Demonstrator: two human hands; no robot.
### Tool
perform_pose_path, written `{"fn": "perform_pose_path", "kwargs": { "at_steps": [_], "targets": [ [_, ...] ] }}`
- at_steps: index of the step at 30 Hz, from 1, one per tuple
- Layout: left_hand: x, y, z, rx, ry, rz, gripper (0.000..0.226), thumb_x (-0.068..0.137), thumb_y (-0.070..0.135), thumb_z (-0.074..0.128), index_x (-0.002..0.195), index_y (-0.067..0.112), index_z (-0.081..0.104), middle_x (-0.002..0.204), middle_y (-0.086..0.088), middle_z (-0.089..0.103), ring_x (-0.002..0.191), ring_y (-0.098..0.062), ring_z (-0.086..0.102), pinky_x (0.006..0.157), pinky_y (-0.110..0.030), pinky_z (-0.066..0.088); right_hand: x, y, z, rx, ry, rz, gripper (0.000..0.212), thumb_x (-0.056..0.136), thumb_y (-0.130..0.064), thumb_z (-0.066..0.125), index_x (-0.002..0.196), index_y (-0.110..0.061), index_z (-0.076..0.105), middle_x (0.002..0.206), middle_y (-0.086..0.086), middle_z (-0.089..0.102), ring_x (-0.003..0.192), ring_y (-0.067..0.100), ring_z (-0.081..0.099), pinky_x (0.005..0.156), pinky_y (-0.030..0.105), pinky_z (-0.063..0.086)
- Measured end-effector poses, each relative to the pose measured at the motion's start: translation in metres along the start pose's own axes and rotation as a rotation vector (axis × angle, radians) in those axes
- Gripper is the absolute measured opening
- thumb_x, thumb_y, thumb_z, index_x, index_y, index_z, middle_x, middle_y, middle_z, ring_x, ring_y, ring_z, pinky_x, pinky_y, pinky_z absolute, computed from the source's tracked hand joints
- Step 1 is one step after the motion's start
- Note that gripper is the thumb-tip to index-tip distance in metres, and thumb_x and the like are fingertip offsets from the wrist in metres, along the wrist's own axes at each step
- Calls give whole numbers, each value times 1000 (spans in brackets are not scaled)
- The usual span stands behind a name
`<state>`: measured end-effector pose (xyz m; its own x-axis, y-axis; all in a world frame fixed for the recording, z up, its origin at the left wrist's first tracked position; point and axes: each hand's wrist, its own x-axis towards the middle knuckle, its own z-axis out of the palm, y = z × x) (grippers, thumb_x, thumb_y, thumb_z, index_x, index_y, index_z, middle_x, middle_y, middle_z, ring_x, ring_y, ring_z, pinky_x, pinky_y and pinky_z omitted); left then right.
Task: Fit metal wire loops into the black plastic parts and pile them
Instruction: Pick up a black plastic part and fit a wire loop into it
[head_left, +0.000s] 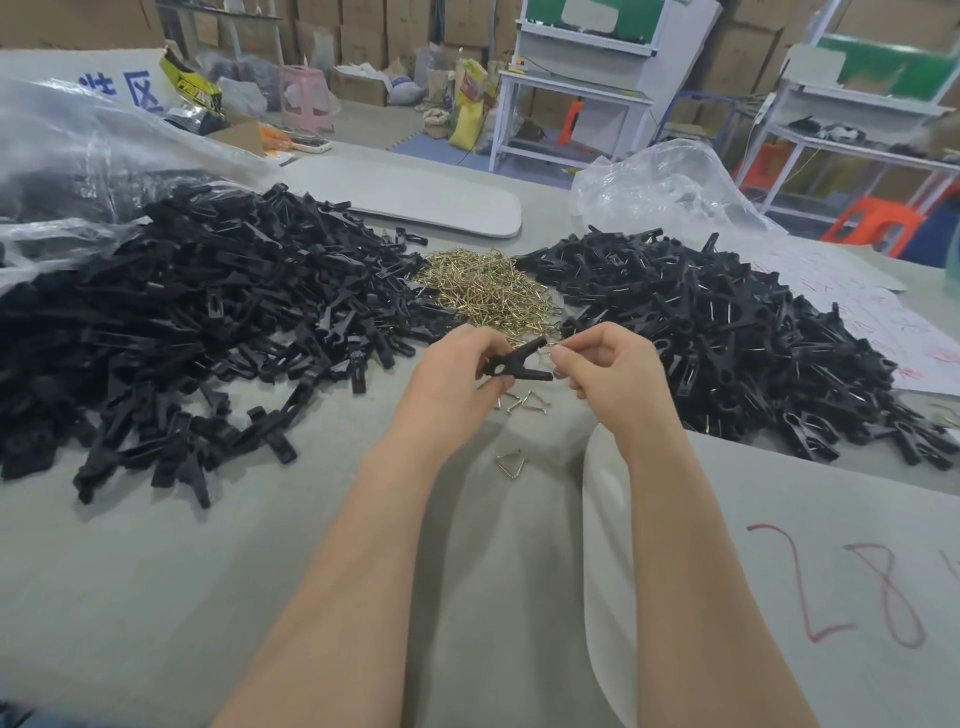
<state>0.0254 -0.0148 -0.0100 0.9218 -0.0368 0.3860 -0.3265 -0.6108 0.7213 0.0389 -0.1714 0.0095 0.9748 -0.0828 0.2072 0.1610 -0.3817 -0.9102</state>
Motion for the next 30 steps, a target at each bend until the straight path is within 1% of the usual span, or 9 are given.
{"fn": "perform_pose_path", "kwargs": {
  "at_steps": [3,10,13,15,17,20,23,26,30],
  "targets": [
    [0,0,-1,21,-17,39,20,81,8,71,97,17,63,94,9,53,86,-12,52,88,-36,48,-1,0,0,-125,-43,-17,16,82,-14,70,74,-22,59,65,-3,65,59,8,56,67,31,47],
    [0,3,-3,56,-53,92,21,80,8,72,99,12,65,93,7,53,86,-15,54,87,-35,47,-2,-3,-2,-209,-68,-15,15,82,-16,70,74,-21,58,70,1,67,62,9,57,70,29,48],
    [-1,3,-5,44,-70,84,21,80,9,73,99,11,65,92,5,55,88,-18,56,87,-35,47,-3,-5,-3,-177,-98,2,15,82,-15,71,75,-19,59,67,0,65,54,5,55,64,26,47],
    [-1,3,-8,-8,-82,59,21,79,9,74,99,12,66,92,3,58,89,-19,58,86,-31,48,-3,-4,-4,-58,-137,24,15,82,-12,71,81,-15,56,63,-1,62,47,1,52,55,18,45],
    [-2,4,-11,-118,-94,14,20,78,9,75,95,14,67,90,3,62,87,-17,60,84,-25,48,-4,-3,-7,210,-211,139,19,81,-12,72,88,-12,54,65,0,60,47,3,51,52,15,45],
    [-3,9,-16,-270,-129,-26,21,76,8,77,89,20,65,78,8,59,76,-9,57,77,-20,50,-7,-1,-8,559,-418,388,41,70,-36,69,95,-6,59,76,9,66,57,10,61,55,18,52],
    [-5,16,-17,-350,-163,2,23,75,4,76,90,18,64,76,12,58,71,2,54,74,-13,47,-10,-1,-4,655,-627,513,65,67,-52,57,106,-1,62,84,17,72,73,21,72,60,24,57],
    [-5,18,-19,-276,-115,86,22,75,9,77,88,20,63,78,17,57,77,8,51,78,-10,38,-11,-1,2,748,-627,491,61,67,-50,56,100,0,64,75,15,73,67,19,72,56,22,57],
    [-4,18,-19,-244,-99,157,20,75,16,78,87,20,62,96,4,59,94,-9,53,86,-20,39,-11,-2,7,771,-590,466,53,66,-48,56,89,-1,69,67,11,72,59,15,70,53,20,56]
  ]
}}
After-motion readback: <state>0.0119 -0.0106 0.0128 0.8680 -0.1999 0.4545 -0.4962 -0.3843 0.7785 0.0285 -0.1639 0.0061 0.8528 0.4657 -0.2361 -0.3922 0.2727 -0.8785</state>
